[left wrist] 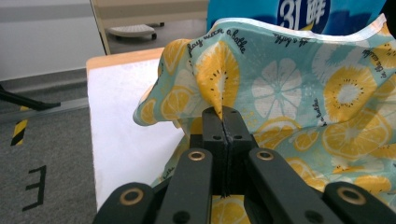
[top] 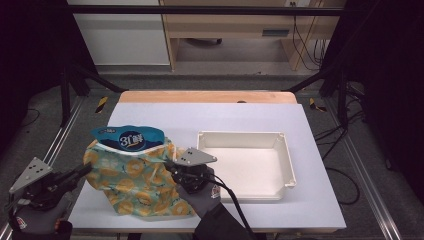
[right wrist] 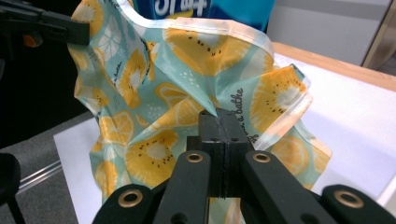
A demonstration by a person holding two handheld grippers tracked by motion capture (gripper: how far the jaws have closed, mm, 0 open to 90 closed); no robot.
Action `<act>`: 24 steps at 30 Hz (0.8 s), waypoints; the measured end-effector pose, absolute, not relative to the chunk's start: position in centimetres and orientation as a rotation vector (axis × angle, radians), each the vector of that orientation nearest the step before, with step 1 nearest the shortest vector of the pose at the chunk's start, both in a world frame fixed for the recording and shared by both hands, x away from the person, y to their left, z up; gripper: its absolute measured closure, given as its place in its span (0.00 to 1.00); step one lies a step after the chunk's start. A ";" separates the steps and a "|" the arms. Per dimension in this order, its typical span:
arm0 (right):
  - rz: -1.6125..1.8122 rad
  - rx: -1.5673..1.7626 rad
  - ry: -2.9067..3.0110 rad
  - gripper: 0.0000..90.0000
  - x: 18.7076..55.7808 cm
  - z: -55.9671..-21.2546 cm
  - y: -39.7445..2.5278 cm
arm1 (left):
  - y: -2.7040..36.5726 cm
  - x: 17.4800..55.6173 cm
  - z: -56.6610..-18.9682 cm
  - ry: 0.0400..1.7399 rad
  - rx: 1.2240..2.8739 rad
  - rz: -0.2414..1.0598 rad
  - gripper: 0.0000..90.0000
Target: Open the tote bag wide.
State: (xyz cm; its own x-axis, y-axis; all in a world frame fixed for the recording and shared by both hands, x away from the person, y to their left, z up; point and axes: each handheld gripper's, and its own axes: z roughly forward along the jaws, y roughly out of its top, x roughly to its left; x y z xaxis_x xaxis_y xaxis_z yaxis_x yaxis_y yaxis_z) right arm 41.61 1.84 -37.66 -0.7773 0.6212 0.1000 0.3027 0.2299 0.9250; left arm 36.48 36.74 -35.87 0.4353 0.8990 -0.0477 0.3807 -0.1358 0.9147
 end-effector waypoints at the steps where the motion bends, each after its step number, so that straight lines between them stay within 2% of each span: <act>1: 1.561 0.865 2.219 1.00 41.6 -37.8 1.8 | 36.7 36.5 -36.1 1.114 1.725 0.665 0.99; 24: 1.544 0.941 2.278 1.00 40.9 -41.9 1.8 | 35.5 36.3 -40.2 1.128 1.826 0.590 0.99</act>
State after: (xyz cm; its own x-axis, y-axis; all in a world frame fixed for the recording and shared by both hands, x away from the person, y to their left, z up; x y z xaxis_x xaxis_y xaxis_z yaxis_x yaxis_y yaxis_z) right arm 40.92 1.76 -41.89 -0.7662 0.6228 0.1581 0.3777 0.2375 0.8950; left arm 36.32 35.53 -40.16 0.4736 0.8792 -0.0521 0.4592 -0.1959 0.8665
